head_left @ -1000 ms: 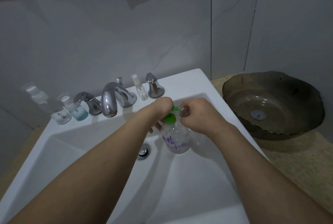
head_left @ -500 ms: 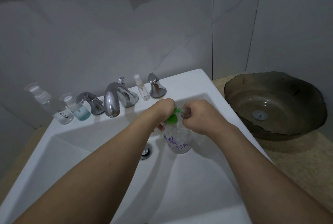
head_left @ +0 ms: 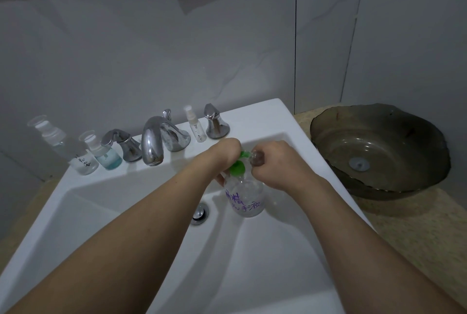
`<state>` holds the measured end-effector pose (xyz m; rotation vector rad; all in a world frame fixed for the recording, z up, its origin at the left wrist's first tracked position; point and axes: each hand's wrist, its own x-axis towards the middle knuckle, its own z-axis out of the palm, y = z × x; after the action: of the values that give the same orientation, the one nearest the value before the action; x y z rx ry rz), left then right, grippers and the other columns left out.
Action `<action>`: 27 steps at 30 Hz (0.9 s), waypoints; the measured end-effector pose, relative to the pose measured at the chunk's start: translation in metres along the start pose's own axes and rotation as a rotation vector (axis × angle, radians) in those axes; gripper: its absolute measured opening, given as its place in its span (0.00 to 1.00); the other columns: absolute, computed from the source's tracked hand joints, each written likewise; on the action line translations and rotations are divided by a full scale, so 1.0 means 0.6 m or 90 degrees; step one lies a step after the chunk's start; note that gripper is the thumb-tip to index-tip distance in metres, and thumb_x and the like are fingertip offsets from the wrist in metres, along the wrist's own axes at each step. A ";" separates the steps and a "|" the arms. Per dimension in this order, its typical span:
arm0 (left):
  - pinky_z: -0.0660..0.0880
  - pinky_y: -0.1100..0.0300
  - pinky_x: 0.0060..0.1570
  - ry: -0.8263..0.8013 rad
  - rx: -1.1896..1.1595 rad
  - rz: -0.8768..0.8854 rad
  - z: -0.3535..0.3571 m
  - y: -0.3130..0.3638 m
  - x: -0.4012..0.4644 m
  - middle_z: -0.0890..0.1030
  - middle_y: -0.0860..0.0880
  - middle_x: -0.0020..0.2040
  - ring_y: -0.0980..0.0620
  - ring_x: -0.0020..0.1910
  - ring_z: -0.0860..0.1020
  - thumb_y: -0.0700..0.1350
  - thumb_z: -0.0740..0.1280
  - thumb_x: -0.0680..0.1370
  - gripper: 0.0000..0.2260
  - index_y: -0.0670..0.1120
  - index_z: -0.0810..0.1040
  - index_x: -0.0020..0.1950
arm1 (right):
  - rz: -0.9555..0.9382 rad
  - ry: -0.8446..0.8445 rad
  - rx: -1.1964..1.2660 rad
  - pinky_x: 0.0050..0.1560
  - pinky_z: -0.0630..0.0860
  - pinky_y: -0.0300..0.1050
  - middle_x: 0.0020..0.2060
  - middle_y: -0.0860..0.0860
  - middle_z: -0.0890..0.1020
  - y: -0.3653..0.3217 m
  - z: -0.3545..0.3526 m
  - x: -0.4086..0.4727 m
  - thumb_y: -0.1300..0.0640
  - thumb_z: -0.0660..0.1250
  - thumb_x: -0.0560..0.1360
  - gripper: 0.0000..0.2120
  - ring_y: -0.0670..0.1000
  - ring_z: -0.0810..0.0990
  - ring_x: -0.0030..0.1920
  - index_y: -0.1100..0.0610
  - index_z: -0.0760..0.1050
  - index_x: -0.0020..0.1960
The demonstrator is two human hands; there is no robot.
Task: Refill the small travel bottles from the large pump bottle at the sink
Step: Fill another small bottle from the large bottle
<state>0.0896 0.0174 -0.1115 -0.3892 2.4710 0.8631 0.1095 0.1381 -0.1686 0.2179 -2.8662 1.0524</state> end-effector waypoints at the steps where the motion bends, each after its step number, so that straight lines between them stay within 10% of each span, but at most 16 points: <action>1: 0.66 0.56 0.27 0.005 0.014 0.004 0.003 0.000 0.003 0.80 0.38 0.56 0.36 0.50 0.81 0.39 0.51 0.80 0.12 0.38 0.73 0.49 | 0.003 -0.004 -0.004 0.36 0.67 0.40 0.34 0.48 0.76 0.001 0.001 0.000 0.60 0.65 0.68 0.04 0.54 0.77 0.40 0.52 0.74 0.37; 9: 0.69 0.55 0.28 0.010 0.033 0.014 0.008 -0.007 0.014 0.81 0.35 0.55 0.36 0.45 0.81 0.37 0.52 0.78 0.14 0.36 0.76 0.53 | 0.008 -0.026 -0.022 0.34 0.65 0.39 0.33 0.45 0.73 0.001 0.001 0.001 0.60 0.65 0.68 0.08 0.53 0.75 0.40 0.50 0.71 0.34; 15: 0.69 0.43 0.58 -0.037 -0.009 -0.019 -0.011 -0.013 0.017 0.82 0.43 0.50 0.39 0.47 0.82 0.51 0.54 0.74 0.15 0.43 0.76 0.45 | 0.001 -0.024 -0.003 0.34 0.64 0.38 0.32 0.45 0.74 -0.002 -0.001 0.000 0.60 0.66 0.68 0.09 0.52 0.75 0.39 0.49 0.70 0.33; 24: 0.70 0.43 0.57 -0.029 0.018 -0.018 -0.007 -0.008 0.015 0.82 0.43 0.52 0.40 0.45 0.82 0.49 0.53 0.75 0.15 0.43 0.75 0.47 | 0.000 -0.012 0.006 0.31 0.63 0.38 0.30 0.44 0.72 -0.003 -0.004 -0.001 0.61 0.65 0.68 0.13 0.52 0.73 0.37 0.48 0.66 0.29; 27: 0.72 0.56 0.37 -0.003 0.024 0.013 -0.004 -0.007 0.014 0.82 0.41 0.52 0.41 0.42 0.81 0.42 0.52 0.78 0.12 0.41 0.73 0.43 | -0.003 -0.007 -0.001 0.31 0.64 0.39 0.31 0.46 0.73 0.000 -0.001 0.001 0.60 0.65 0.68 0.10 0.53 0.74 0.37 0.51 0.68 0.30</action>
<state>0.0835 0.0117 -0.1164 -0.3485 2.4866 0.8239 0.1092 0.1383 -0.1682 0.2310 -2.8748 1.0524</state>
